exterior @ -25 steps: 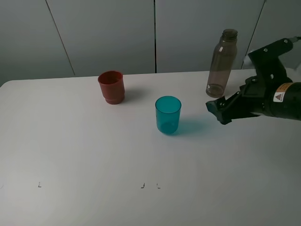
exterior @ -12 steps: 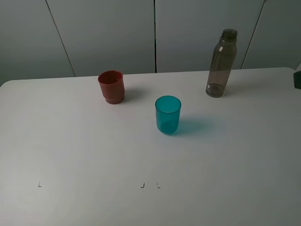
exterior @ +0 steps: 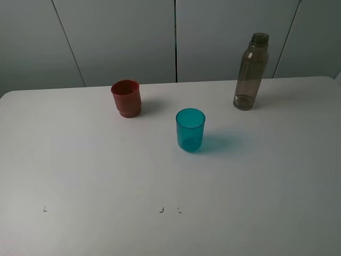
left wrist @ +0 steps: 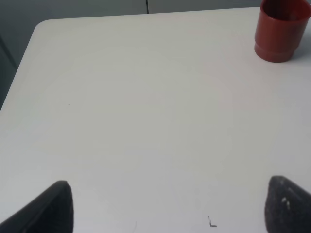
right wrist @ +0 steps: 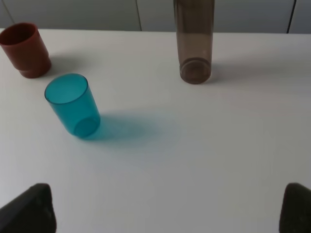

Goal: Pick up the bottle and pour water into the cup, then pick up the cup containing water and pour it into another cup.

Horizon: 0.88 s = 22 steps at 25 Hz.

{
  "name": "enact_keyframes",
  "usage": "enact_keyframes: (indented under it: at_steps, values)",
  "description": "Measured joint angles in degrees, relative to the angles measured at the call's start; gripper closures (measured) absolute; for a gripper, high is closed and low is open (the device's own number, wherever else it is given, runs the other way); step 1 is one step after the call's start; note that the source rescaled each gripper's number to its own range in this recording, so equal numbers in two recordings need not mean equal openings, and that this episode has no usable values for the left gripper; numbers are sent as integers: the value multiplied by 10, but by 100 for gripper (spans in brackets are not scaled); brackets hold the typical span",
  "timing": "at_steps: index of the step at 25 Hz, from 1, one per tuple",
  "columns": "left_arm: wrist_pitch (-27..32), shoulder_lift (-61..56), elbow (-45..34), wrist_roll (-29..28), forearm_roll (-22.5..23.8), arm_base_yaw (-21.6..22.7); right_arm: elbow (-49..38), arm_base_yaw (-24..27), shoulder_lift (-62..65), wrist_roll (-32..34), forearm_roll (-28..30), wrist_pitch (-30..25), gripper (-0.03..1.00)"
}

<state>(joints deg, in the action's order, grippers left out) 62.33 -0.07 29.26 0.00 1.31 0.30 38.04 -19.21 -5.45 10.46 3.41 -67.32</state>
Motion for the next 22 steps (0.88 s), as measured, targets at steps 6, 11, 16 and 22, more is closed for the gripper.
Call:
enact_keyframes:
  at_steps: [6,11,16,22]
  values:
    - [0,0,0,0,0,0,-7,0,52,-38,1,-21,-3]
    - [0,0,0,0,0,0,-42,0,53,-54,-15,8,-3]
    - [0,0,0,0,0,0,-85,0,53,-55,-15,31,-3]
    - [0,0,0,0,0,0,-88,0,53,-54,-15,43,-3]
